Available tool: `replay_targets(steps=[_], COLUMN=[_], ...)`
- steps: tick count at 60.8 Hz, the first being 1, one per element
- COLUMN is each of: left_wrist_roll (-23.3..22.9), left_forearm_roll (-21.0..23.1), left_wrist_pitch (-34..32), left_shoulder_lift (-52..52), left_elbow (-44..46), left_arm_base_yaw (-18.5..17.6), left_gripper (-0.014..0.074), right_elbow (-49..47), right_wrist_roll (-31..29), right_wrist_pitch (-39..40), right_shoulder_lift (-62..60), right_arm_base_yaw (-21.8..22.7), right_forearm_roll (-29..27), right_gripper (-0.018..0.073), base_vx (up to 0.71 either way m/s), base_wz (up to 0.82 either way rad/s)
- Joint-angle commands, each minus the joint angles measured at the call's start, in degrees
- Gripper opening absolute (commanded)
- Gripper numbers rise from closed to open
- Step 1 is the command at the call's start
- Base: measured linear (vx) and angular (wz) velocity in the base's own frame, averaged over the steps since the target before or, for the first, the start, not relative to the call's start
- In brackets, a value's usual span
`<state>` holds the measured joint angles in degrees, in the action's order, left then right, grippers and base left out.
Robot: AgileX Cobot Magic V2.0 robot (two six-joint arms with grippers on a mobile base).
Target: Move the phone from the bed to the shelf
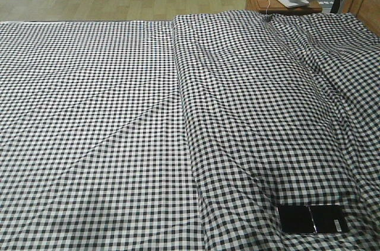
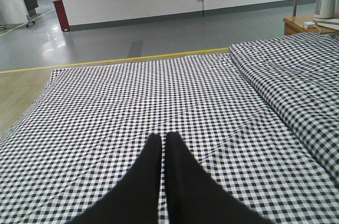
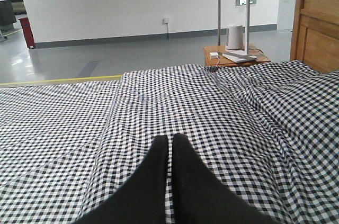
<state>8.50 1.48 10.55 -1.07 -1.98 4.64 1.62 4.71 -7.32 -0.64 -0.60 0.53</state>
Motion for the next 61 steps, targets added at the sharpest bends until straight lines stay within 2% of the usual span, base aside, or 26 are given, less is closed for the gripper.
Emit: replay_targets(steps=[1, 61], left_wrist_roll=[-0.33, -0.33], left_forearm_roll=[0.52, 0.52], left_wrist_pitch=[-4.12, -4.12], left_shoulder_lift=[-0.38, -0.38], left_elbow=[1.32, 1.32], left_arm_base_yaw=[0.07, 0.07], left_gripper=[0.0001, 0.0001], right_elbow=[0.20, 0.20], right_wrist_roll=[-0.50, -0.50], right_wrist_pitch=[4.62, 4.73], right_shoulder_lift=[-0.67, -0.67], right_arm_base_yaw=[0.18, 0.18], right_forearm_roll=[0.05, 0.05], right_gripper=[-0.0005, -0.0005], base_vx=[0.00, 0.00], base_wz=[0.00, 0.00])
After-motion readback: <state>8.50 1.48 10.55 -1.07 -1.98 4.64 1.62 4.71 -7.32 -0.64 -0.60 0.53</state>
